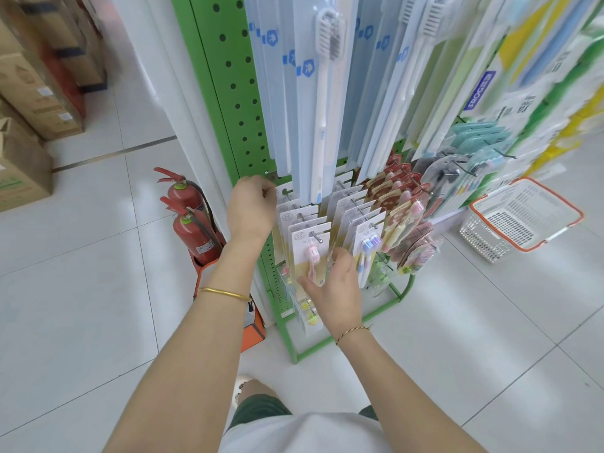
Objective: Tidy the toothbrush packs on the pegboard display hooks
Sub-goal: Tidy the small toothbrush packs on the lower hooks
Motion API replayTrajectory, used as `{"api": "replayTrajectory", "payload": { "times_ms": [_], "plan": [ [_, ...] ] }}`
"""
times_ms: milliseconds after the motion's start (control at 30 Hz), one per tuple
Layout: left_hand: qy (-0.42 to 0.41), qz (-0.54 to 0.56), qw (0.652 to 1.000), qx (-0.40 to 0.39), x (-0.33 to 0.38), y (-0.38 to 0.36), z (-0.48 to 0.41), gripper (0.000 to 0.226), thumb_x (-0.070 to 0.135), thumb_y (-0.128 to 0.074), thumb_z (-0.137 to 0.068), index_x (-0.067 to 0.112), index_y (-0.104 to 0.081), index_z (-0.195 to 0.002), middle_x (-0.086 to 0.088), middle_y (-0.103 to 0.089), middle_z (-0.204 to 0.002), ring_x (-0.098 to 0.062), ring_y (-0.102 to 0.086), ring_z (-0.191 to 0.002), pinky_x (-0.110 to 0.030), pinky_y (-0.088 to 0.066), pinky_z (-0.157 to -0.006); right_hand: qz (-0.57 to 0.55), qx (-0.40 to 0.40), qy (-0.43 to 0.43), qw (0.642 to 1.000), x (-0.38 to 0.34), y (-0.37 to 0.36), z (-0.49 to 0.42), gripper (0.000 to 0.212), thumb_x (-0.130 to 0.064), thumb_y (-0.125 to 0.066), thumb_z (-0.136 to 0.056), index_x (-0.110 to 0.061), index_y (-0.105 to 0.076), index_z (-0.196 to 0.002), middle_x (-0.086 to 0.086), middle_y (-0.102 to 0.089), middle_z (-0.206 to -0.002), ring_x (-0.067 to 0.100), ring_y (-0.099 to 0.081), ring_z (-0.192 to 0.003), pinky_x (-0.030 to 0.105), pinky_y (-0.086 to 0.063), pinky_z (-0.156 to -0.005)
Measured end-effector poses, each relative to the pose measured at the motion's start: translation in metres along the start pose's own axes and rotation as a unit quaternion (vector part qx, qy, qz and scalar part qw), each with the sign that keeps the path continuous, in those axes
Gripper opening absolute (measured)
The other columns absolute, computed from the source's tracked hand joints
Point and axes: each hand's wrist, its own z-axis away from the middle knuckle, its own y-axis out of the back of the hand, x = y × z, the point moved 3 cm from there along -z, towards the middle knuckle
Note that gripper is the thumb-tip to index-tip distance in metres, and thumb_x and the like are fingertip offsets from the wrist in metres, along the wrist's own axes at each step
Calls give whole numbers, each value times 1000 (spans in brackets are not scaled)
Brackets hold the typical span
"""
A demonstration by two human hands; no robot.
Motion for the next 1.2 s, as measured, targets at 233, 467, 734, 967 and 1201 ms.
{"api": "replayTrajectory", "payload": {
  "times_ms": [233, 467, 734, 967, 1201],
  "plan": [
    [33, -13, 996, 87, -22, 6, 20, 22, 8, -42, -89, 7, -63, -83, -11, -62, -91, -29, -55, -86, -31, -38, -62, -11, -18, 6, 1000, 8, 5, 7, 79, -38, -75, -78, -5, -32, -136, 6, -41, -134, 17, -43, -121, 18, -36, -89],
    [167, 26, 978, 121, -52, 7, 80, 16, 8, -37, -93, 7, -51, -85, -13, -56, -87, -32, -51, -84, -38, -37, -66, 14, -55, 24, 998, 21, 12, 17, 82, -37, -72, -81, -4, -28, -141, 7, -39, -140, 18, -40, -128, 19, -34, -92],
    [208, 26, 977, 30, -28, -24, 163, 13, 9, -35, -99, 8, -44, -89, 0, -45, -73, -24, -43, -75, -30, -25, -58, 8, -101, -33, 994, 62, 26, 35, 34, -25, -53, -95, -8, -49, -124, 8, -52, -123, 22, -57, -103, 32, -45, -87],
    [169, 193, 966, -46, 20, -42, 177, 16, 14, -46, -97, 20, -53, -83, 2, -55, -82, -20, -51, -79, -34, -45, -75, -136, -171, -79, 973, 80, 66, 40, 34, -33, -51, -96, -2, -63, -91, 3, -57, -83, 15, -51, -79, 29, -42, -77],
    [123, 288, 950, -9, 79, -37, 164, 16, 15, -49, -96, 25, -56, -87, 6, -62, -91, -17, -61, -90, -47, -51, -89, -303, -195, -75, 930, 73, 123, 47, 28, -22, -52, -96, -14, -57, -69, -8, -43, -59, 5, -38, -53, 15, -34, -51]
  ]
}}
